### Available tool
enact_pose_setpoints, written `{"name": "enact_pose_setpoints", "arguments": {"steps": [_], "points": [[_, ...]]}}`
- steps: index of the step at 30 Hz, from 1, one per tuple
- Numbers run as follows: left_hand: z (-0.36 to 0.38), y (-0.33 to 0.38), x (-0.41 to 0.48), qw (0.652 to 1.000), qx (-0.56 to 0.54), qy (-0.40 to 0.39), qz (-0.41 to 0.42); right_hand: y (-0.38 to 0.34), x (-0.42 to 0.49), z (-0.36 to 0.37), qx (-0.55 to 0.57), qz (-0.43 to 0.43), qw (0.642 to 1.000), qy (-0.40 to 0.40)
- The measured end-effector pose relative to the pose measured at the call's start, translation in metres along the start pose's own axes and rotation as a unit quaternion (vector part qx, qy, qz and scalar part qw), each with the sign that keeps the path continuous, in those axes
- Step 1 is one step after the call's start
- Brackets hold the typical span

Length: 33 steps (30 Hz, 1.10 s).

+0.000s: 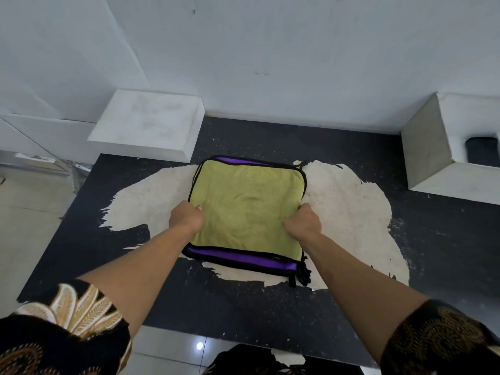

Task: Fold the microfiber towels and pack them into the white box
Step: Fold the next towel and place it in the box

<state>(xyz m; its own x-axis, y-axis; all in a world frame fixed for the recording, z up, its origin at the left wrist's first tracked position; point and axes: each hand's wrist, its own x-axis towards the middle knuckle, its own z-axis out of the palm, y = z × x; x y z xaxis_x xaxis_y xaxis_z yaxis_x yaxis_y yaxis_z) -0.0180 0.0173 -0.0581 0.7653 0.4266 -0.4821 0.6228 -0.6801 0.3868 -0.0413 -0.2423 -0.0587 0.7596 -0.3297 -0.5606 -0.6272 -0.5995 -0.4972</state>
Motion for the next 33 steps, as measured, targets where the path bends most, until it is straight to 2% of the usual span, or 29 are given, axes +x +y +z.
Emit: {"name": "enact_pose_setpoints", "arguments": {"steps": [4, 9, 11, 14, 20, 26, 30, 33], "points": [[-0.004, -0.003, -0.002, 1.000, -0.010, 0.027, -0.012, -0.001, 0.004, -0.003, -0.014, -0.007, 0.999, 0.033], [-0.001, -0.021, -0.014, 0.982, 0.135, 0.117, 0.057, 0.006, -0.007, -0.006, -0.099, 0.004, 0.994, 0.053], [0.003, -0.025, -0.019, 0.986, 0.122, 0.098, 0.055, 0.009, -0.012, -0.005, -0.107, 0.010, 0.993, 0.041], [0.002, -0.021, -0.028, 0.991, 0.114, 0.072, 0.005, 0.013, -0.017, -0.003, -0.094, 0.031, 0.995, 0.009], [-0.004, -0.007, -0.033, 0.984, 0.167, 0.046, -0.043, 0.015, -0.026, -0.007, -0.119, 0.009, 0.993, 0.023], [-0.008, -0.010, -0.032, 0.986, 0.162, 0.027, -0.036, 0.013, -0.037, -0.004, -0.112, -0.018, 0.989, 0.094], [-0.006, -0.009, -0.036, 0.983, 0.173, 0.059, -0.017, 0.016, -0.035, -0.006, -0.103, -0.022, 0.992, 0.074], [-0.005, -0.006, -0.038, 0.985, 0.157, 0.070, -0.003, 0.022, -0.031, -0.008, -0.026, -0.018, 0.998, 0.053]]}}
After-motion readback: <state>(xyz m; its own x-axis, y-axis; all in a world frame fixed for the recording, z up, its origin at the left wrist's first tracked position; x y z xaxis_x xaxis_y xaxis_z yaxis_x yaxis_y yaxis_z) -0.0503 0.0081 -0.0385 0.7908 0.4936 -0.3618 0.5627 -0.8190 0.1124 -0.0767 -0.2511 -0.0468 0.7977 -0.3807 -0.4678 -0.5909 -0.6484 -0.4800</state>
